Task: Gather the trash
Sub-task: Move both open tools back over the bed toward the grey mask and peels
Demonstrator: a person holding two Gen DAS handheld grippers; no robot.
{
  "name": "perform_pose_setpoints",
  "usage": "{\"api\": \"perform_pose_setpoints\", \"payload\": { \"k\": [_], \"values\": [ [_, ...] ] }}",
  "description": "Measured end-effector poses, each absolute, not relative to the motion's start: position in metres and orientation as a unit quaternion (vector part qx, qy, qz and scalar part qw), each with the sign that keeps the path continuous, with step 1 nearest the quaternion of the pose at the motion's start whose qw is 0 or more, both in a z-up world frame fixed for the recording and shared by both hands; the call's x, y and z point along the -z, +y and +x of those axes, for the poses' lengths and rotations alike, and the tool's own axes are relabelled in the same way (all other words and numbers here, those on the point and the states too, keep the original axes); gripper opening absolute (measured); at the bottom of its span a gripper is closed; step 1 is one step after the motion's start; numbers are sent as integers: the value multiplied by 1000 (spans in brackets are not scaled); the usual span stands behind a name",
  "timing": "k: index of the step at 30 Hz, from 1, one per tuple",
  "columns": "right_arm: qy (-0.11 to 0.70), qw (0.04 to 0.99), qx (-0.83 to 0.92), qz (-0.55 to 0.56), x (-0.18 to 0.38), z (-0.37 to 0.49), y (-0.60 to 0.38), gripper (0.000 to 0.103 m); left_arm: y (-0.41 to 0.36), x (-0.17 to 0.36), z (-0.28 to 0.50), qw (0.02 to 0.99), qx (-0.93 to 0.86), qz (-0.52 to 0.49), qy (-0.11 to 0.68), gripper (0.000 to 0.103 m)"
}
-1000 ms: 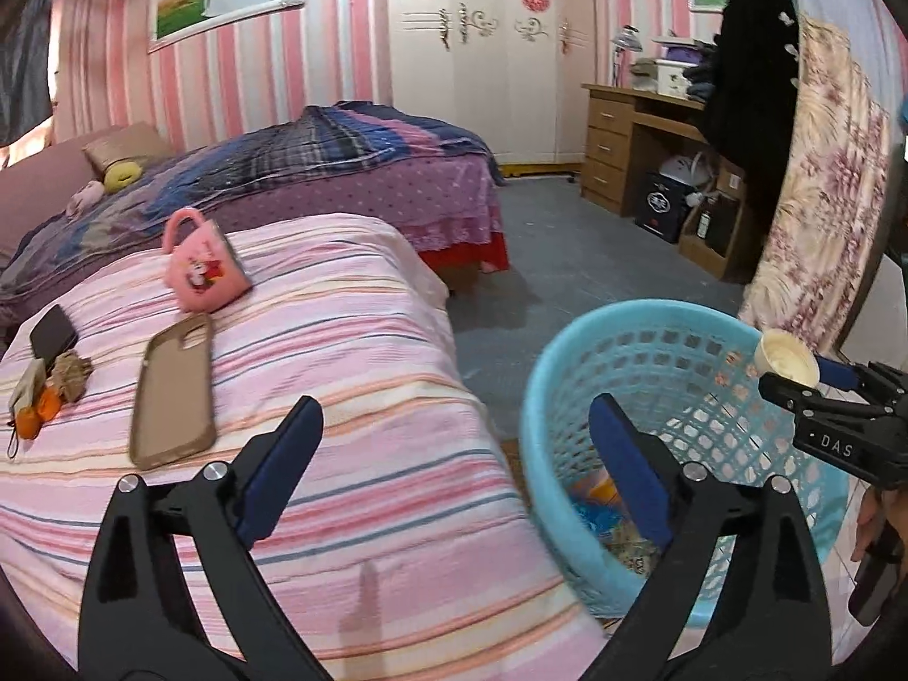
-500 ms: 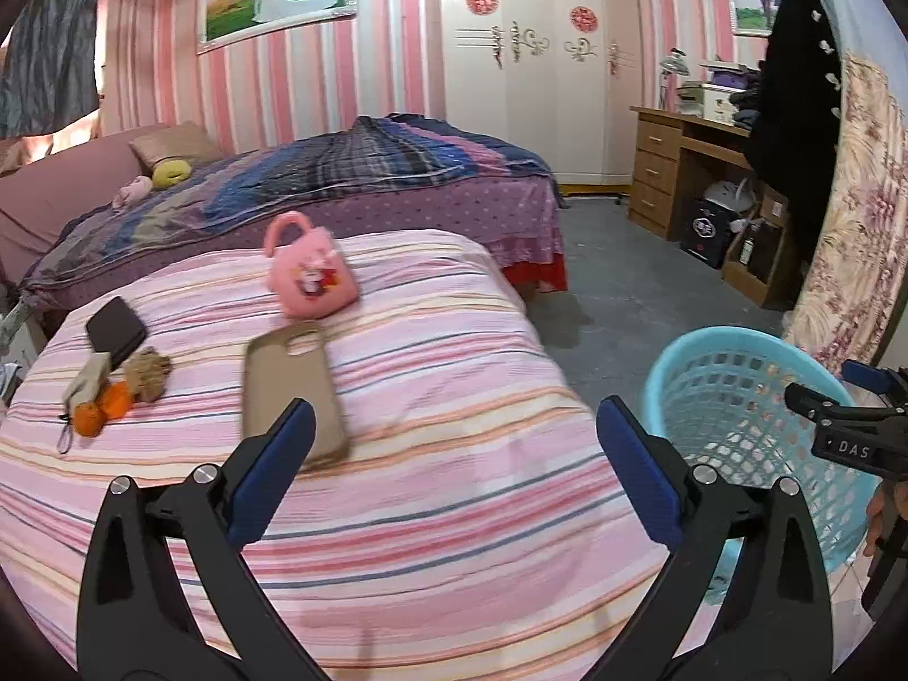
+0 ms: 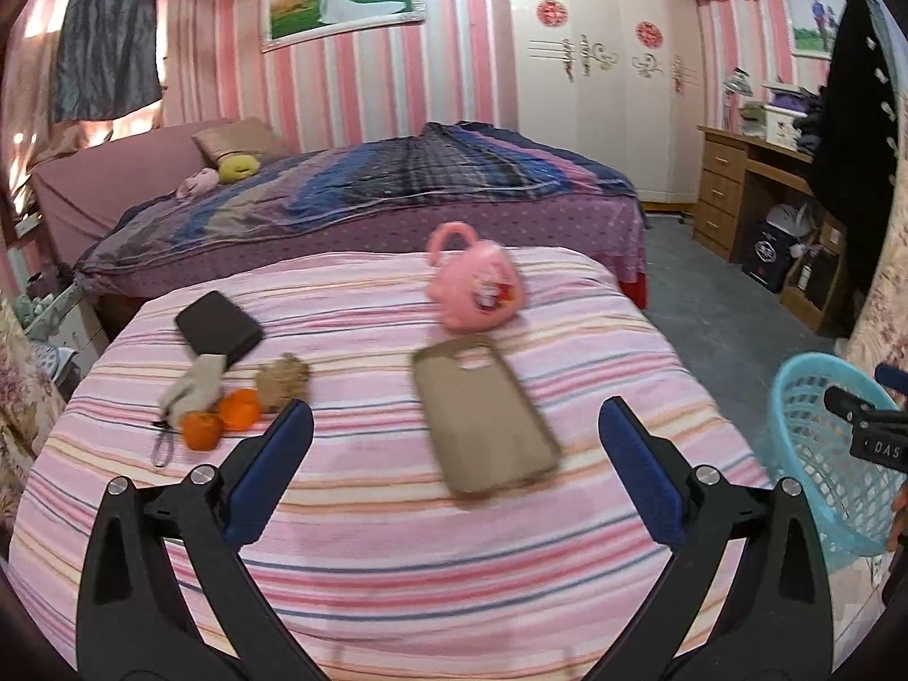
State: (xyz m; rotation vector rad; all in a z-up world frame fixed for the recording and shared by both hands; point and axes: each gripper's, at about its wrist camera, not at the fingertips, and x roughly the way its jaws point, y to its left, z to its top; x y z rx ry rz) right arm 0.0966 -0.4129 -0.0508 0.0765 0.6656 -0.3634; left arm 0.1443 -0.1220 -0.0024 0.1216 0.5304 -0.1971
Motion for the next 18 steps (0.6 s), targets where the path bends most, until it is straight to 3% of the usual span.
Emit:
{"api": "perform_pose_setpoints", "payload": {
  "k": [18],
  "values": [
    [331, 938, 104, 9, 50, 154, -304, 94, -19, 8, 195, 963, 33, 25, 268, 97]
  ]
}}
